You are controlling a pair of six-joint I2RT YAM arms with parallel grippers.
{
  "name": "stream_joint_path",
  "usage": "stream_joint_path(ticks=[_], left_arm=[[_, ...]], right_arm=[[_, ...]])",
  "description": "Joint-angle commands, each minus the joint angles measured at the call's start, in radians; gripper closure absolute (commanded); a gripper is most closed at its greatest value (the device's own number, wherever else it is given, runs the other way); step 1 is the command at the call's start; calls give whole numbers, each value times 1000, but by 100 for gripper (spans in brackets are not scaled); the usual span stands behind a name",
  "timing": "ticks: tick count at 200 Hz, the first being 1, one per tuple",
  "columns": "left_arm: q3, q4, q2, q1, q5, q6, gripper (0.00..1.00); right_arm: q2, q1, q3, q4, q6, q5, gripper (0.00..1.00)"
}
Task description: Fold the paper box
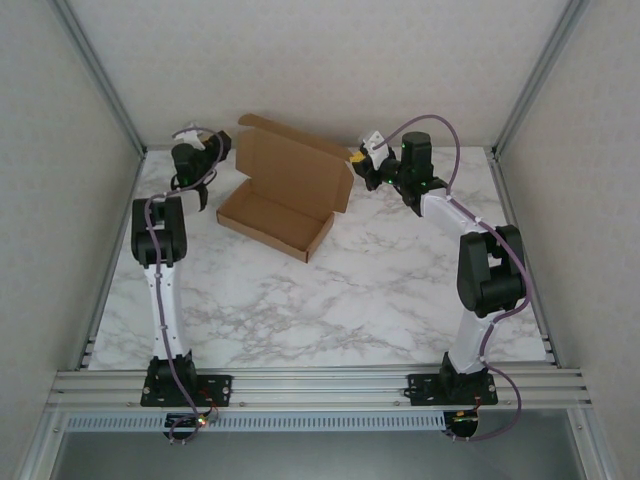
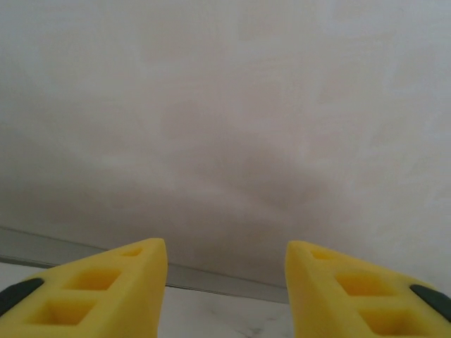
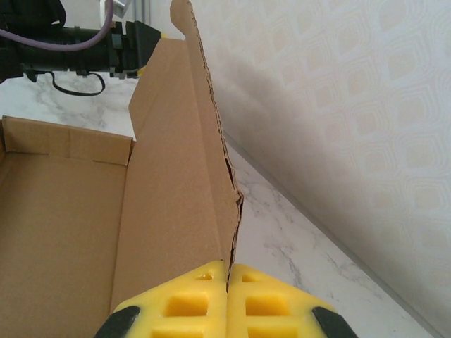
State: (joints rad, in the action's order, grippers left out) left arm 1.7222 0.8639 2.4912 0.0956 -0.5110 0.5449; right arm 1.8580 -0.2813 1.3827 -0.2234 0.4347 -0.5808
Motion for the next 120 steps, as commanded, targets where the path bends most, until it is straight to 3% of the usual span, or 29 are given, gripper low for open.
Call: stream_joint_path(ticks=[1,58,91,120], left_arm=[[17,82,-8,-28,-124,58,54],[-202,311,-107,-52,-210,145,57],[-384,468,-183,-73,-205,184,57],[-509,502,-248,-105,-205,149,57]], right_arm=[[-7,-1,-21,-7,10,-22,99],[2,-30,-28,-53,-35,102,100],[10,-80,-38,-103,-93,280,100],[39,-160,-33,-161,-175,541,100]])
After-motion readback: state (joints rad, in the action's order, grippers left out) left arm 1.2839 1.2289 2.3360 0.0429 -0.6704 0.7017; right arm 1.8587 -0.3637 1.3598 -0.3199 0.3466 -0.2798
